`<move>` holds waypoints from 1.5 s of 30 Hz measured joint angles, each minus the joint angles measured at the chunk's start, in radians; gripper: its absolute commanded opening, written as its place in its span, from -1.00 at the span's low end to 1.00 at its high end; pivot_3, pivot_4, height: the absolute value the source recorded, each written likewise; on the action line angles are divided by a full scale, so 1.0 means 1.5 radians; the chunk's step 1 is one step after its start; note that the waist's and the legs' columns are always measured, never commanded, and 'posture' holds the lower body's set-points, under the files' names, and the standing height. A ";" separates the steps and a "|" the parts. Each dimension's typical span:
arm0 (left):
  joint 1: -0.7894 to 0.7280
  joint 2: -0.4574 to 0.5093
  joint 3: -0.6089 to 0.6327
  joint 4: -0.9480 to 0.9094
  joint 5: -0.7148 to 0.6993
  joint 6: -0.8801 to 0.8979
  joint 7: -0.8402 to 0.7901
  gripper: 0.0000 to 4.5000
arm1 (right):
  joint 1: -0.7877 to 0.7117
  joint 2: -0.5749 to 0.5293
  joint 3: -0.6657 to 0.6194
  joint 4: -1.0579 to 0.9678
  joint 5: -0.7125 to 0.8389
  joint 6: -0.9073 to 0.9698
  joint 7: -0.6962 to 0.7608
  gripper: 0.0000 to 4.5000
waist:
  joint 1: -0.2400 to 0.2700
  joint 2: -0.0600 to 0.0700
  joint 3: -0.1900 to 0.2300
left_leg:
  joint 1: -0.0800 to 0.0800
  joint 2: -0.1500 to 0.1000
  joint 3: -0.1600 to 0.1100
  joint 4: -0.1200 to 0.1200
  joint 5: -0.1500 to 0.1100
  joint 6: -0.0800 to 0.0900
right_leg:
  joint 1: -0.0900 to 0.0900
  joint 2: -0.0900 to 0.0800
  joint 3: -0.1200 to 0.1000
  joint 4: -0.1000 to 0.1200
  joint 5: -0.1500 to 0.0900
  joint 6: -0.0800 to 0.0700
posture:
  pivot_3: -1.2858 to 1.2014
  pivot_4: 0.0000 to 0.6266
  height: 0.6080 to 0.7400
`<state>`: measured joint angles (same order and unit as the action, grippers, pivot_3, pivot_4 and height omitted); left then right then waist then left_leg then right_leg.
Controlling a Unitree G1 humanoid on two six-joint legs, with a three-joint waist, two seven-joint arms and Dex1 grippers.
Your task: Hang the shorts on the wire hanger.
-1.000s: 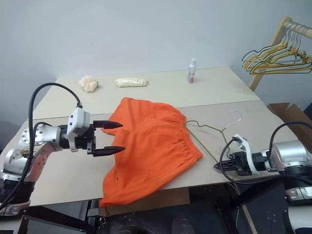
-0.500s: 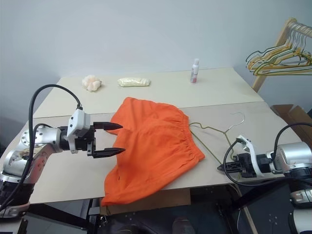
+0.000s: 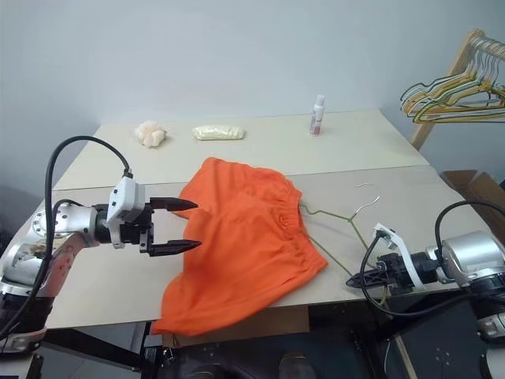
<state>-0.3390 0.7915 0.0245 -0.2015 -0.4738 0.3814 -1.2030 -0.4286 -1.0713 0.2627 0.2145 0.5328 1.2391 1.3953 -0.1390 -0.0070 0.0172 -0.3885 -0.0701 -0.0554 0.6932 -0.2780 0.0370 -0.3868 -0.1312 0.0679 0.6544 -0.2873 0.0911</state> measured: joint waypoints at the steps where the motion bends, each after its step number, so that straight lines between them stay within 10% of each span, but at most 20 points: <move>1: 0.001 0.002 0.000 0.000 0.000 -0.001 -0.002 0.97 | 0.002 -0.003 0.005 -0.004 0.000 -0.002 0.007 -1.00 | 0.000 0.000 0.000 | 0.000 0.000 0.000 0.000 0.000 0.000 | 0.000 0.000 0.000 0.000 0.000 0.000 | -0.03 -1.00 1.00; 7: 0.027 0.019 0.002 -0.013 -0.001 -0.001 -0.011 0.97 | 0.002 -0.011 0.027 -0.026 -0.003 -0.011 0.028 -1.00 | 0.009 0.000 0.000 | 0.000 0.000 0.000 0.000 0.000 0.000 | 0.000 0.000 0.000 0.000 0.000 0.000 | -0.02 -1.00 1.00; 15: 0.028 0.022 0.008 -0.020 -0.001 -0.003 -0.014 0.97 | -0.148 0.163 0.003 0.206 -0.058 -0.015 -0.104 -1.00 | 0.021 0.000 0.000 | -0.001 0.000 0.000 -0.001 0.001 -0.003 | -0.002 0.000 0.000 -0.003 0.001 0.000 | -0.02 -1.00 1.00; 28: 0.027 0.022 0.008 -0.020 0.001 -0.005 -0.016 0.97 | -0.161 0.170 0.061 0.189 -0.066 -0.022 -0.004 -1.00 | 0.028 0.000 0.000 | 0.000 0.000 0.000 -0.001 0.000 -0.001 | -0.001 0.001 -0.001 -0.003 0.001 0.000 | -0.01 -1.00 1.00; 35: 0.026 0.022 0.004 -0.019 0.001 -0.008 -0.017 0.97 | -0.209 0.243 -0.034 0.281 -0.091 -0.068 -0.140 -1.00 | 0.027 0.000 0.000 | 0.000 0.000 0.000 -0.001 0.001 -0.002 | -0.002 0.001 0.000 0.000 0.001 0.000 | -0.04 -1.00 1.00; 45: -0.057 0.025 -0.015 0.058 0.016 -0.040 -0.045 0.97 | -0.168 0.175 -0.020 -0.100 -0.180 -0.262 -0.207 -1.00 | 0.023 0.000 0.000 | 0.000 0.000 0.000 0.000 0.000 -0.002 | -0.003 0.001 -0.002 0.001 0.000 0.000 | -0.09 -1.00 1.00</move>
<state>-0.4240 0.8290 0.0027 -0.1140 -0.4493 0.3217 -1.2703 -0.6810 -0.8091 0.2324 0.0643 0.2627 0.8456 1.0842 -0.1049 -0.0073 0.0173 -0.3889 -0.0707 -0.0551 0.6925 -0.2778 0.0345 -0.3910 -0.1304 0.0654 0.6555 -0.2865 0.0905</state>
